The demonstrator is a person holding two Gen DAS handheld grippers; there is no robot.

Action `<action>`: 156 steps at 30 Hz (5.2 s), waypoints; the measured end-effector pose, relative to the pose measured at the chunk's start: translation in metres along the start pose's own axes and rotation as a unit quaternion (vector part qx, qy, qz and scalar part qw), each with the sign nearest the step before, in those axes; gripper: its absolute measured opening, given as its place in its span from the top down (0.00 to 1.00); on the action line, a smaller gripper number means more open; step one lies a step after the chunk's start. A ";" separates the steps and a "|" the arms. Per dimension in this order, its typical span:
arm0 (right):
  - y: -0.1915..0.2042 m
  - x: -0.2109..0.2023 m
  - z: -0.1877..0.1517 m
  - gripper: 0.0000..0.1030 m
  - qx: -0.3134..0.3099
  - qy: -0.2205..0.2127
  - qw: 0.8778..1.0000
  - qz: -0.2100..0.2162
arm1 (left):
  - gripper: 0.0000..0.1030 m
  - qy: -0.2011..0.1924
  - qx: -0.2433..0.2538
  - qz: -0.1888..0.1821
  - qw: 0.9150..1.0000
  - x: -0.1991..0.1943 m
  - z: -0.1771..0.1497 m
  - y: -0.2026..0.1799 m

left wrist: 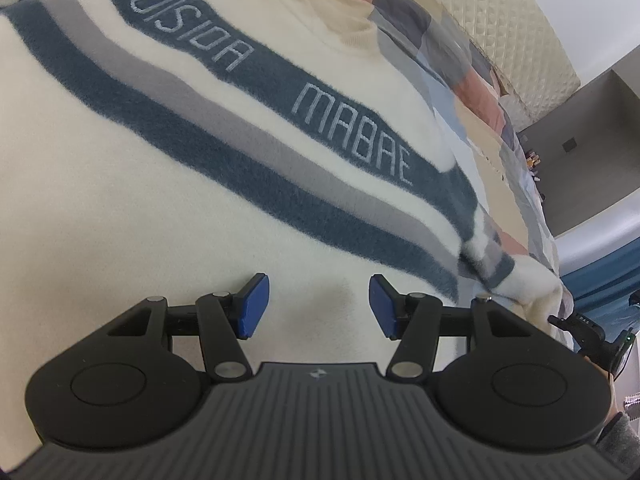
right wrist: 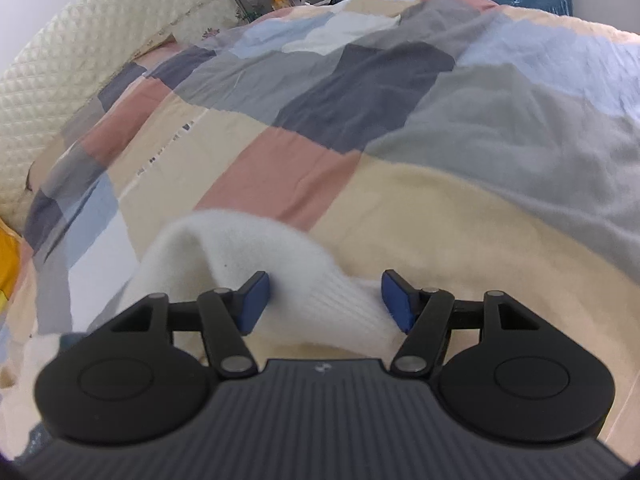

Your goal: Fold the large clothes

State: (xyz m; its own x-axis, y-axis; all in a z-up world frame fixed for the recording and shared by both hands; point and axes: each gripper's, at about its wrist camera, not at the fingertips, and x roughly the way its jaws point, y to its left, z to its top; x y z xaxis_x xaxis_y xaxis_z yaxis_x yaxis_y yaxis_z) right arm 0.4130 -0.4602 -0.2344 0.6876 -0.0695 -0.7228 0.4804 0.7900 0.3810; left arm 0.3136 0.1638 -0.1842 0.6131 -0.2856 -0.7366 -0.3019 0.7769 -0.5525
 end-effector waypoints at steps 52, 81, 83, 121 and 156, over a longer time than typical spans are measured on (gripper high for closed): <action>-0.083 -0.043 0.023 0.42 0.072 -0.011 0.996 0.044 | 0.41 -0.025 0.037 -0.015 0.999 -0.008 -0.014 -0.016; -0.062 -0.023 0.008 0.83 0.029 -0.041 0.998 -0.041 | 0.66 0.030 0.119 -0.040 0.992 -0.014 -0.038 -0.041; -0.053 -0.031 0.009 0.80 0.004 -0.026 0.999 -0.041 | 0.66 0.032 0.123 -0.043 0.991 -0.018 -0.043 -0.045; 0.152 -0.282 -0.190 0.39 -0.232 0.073 0.925 0.292 | 0.54 0.028 0.278 0.069 0.958 -0.088 -0.192 -0.078; 0.126 -0.195 -0.192 0.39 -0.182 0.100 0.941 0.267 | 0.66 0.101 0.119 -0.072 0.985 -0.055 -0.165 -0.071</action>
State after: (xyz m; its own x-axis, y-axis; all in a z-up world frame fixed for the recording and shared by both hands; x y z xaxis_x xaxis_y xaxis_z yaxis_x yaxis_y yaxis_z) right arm 0.2350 -0.2299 -0.1560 0.6438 0.4843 -0.5924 -0.1477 0.8383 0.5248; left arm 0.1809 0.0322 -0.1690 0.4724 -0.4892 -0.7331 -0.0281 0.8230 -0.5674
